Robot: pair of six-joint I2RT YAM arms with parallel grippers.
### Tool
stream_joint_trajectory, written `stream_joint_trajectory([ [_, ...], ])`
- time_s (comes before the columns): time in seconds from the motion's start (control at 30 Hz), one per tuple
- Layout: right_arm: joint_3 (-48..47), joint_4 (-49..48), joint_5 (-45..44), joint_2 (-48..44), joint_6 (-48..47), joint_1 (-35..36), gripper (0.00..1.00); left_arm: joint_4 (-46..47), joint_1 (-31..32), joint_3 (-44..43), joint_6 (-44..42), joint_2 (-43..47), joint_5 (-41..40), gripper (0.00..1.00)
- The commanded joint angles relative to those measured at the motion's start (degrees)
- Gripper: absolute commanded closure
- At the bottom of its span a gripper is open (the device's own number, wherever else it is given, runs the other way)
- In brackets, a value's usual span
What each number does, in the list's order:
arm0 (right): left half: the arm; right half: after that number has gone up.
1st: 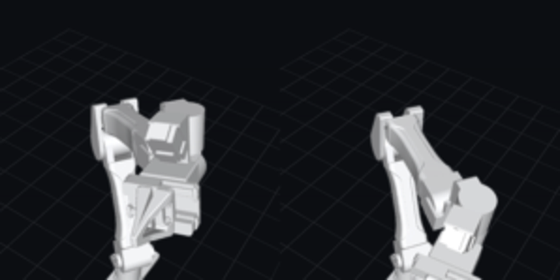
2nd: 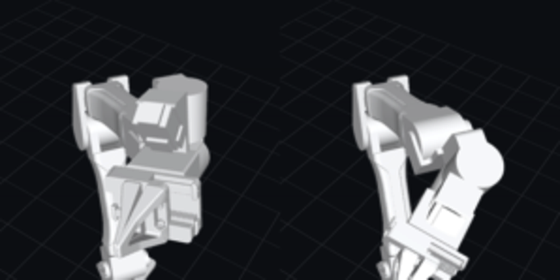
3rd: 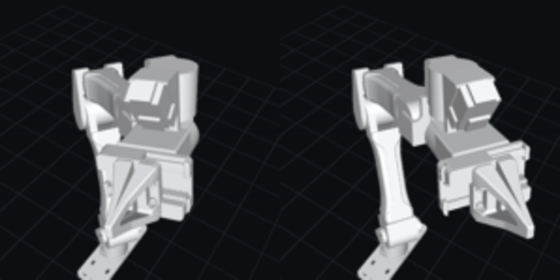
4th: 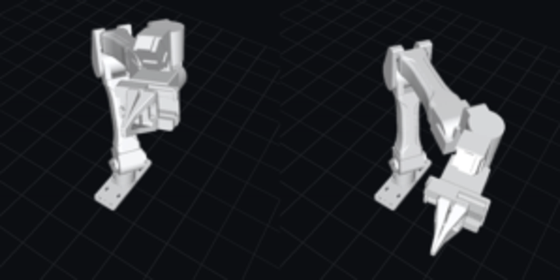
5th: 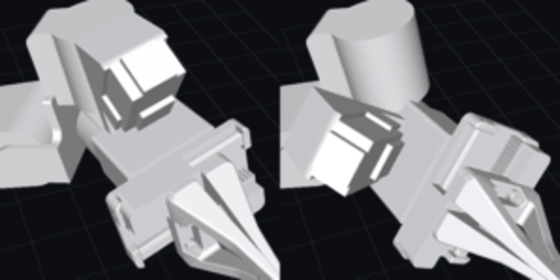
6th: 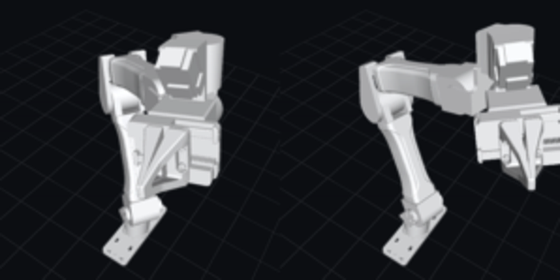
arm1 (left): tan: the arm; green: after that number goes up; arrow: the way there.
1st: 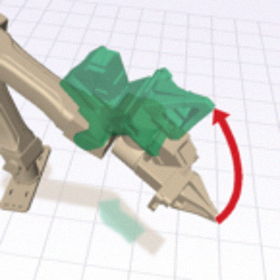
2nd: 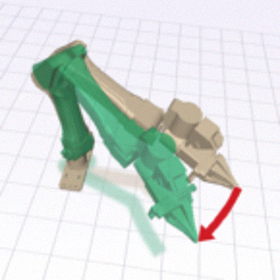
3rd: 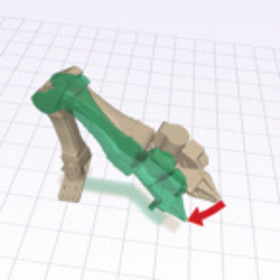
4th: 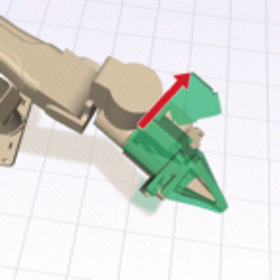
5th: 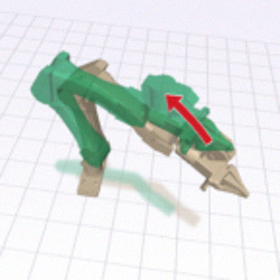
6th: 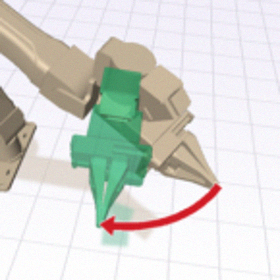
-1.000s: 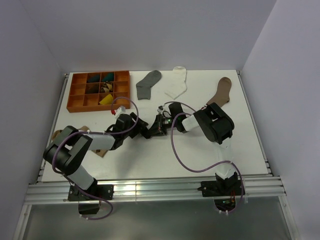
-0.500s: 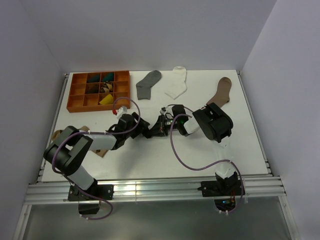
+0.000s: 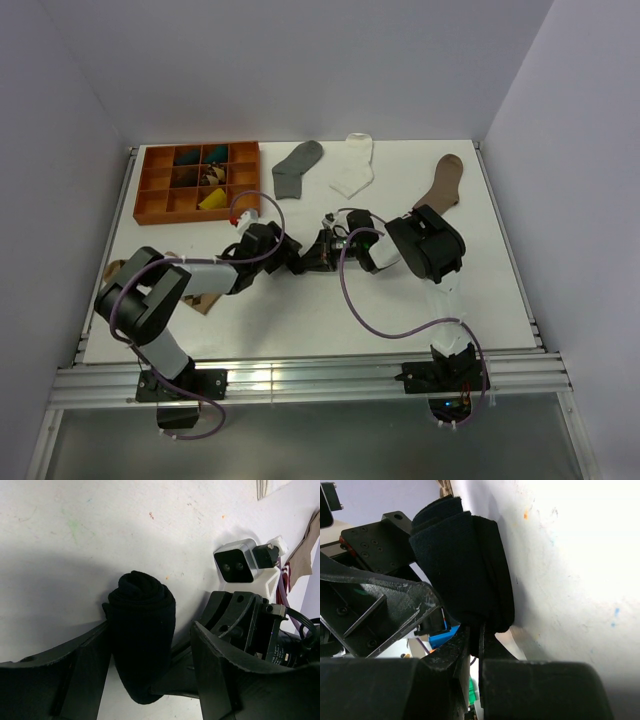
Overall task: Roll the socks
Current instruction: Pick up the sock at the center of the board.
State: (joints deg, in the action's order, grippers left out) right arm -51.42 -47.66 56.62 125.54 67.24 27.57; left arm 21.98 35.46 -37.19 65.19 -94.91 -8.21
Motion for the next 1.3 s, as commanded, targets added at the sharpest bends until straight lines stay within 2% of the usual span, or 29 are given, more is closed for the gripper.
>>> stream_joint_trajectory([
  [0.0, 1.0, 5.5, -3.4, 1.8, -0.5, -0.7, 1.00, -8.4, 0.7, -0.4, -1.3, -4.1, 0.5, 0.33],
  [0.23, 0.4, 7.8, -4.4, 1.3, -2.2, -0.8, 1.00, -12.7, 0.9, -2.7, -0.9, -5.9, -0.1, 0.44],
  [0.33, 0.3, 8.7, -4.8, 0.9, -2.8, -0.8, 1.00, -14.6, 1.3, -4.2, -1.2, -6.9, -0.3, 0.52],
  [0.37, 0.2, 9.4, -5.0, 0.9, -3.4, -0.8, 0.99, -15.1, 1.4, -5.1, -1.3, -7.1, -0.3, 0.57],
  [0.47, -0.2, 12.5, -6.3, -0.6, -6.1, -0.8, 0.89, -17.2, 1.8, -6.8, -1.7, -8.6, -0.6, 0.67],
  [0.53, 0.2, 14.3, -7.7, -3.3, -8.0, -0.9, 0.76, -18.5, 1.8, -8.4, -2.3, -9.3, -0.7, 0.74],
  [0.63, 0.2, 22.2, -10.4, -9.0, -14.2, -1.1, 0.60, -21.8, 2.0, -10.1, -3.2, -10.4, -1.3, 0.82],
  [0.73, 0.4, 34.5, -16.8, -17.4, -23.3, -1.9, 0.46, -26.1, 1.9, -12.9, -4.6, -10.6, -3.1, 0.98],
  [0.77, 0.4, 40.7, -19.0, -19.7, -27.7, -2.5, 0.44, -27.2, 1.9, -13.6, -5.2, -10.7, -3.7, 1.00],
  [0.87, 0.7, 50.5, -26.7, -28.4, -34.2, -4.0, 0.35, -32.2, 1.9, -16.9, -7.3, -11.1, -6.8, 1.00],
  [1.0, 1.0, 58.7, -35.4, -40.1, -39.9, -5.9, 0.33, -39.1, 1.9, -22.0, -10.0, -11.9, -11.2, 1.00],
  [1.27, 1.2, 67.2, -38.9, -55.0, -44.6, -8.1, 0.33, -45.4, 0.3, -27.3, -11.6, -15.4, -15.9, 1.00],
])
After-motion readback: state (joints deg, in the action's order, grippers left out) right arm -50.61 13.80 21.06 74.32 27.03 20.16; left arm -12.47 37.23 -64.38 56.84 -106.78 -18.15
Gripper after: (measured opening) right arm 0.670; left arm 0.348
